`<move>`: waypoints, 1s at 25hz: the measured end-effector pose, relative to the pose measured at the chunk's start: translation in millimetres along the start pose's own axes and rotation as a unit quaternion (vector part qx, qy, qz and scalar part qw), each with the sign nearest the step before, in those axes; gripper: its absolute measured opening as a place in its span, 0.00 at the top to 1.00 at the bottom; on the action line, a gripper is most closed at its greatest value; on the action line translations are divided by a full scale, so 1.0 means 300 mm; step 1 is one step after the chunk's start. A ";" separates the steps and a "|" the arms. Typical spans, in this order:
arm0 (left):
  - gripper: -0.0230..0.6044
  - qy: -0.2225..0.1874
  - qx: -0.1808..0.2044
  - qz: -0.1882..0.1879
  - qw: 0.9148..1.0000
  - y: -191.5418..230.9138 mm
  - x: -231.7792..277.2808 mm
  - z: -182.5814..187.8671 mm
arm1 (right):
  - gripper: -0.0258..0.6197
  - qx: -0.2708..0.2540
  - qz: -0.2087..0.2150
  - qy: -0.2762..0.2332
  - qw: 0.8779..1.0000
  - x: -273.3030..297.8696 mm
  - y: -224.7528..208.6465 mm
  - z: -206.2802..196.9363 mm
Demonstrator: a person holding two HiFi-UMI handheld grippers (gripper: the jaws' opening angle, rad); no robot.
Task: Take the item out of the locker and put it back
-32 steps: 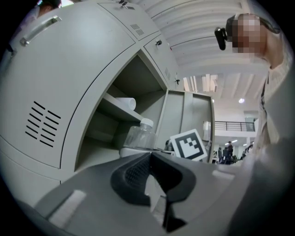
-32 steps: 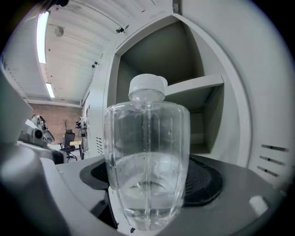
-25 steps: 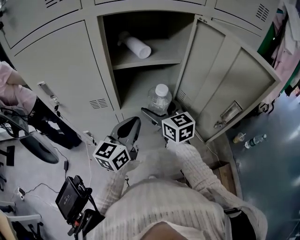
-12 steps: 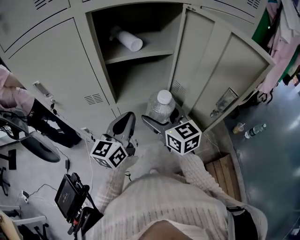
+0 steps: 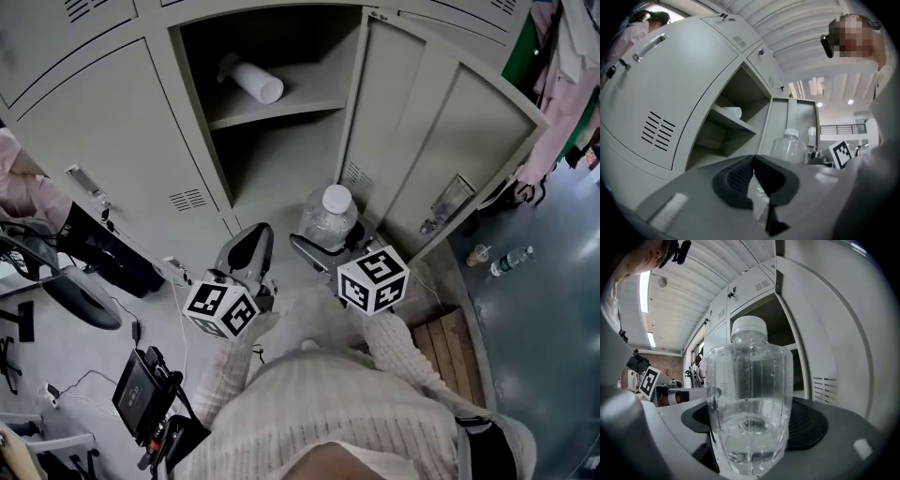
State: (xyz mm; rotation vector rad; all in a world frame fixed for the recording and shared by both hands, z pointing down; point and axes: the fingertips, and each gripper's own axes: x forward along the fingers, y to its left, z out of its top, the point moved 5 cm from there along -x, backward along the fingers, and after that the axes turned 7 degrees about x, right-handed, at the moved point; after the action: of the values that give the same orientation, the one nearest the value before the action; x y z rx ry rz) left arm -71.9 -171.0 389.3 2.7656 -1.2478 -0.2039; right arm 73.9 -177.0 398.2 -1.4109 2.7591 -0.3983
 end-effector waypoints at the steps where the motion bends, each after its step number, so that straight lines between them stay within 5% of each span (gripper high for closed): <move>1: 0.95 0.001 0.000 -0.001 1.000 0.000 0.001 0.001 | 0.28 0.000 0.000 0.001 1.000 0.001 0.000 -0.001; 25: 0.95 0.011 -0.007 -0.018 1.000 0.031 0.043 -0.005 | 0.27 0.007 0.002 0.017 1.000 0.062 -0.020 -0.012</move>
State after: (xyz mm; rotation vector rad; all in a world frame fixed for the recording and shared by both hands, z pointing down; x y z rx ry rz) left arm -70.0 -186.8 391.3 2.7714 -1.1889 -0.1851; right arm 67.3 -194.5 404.9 -1.4098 2.7783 -0.4443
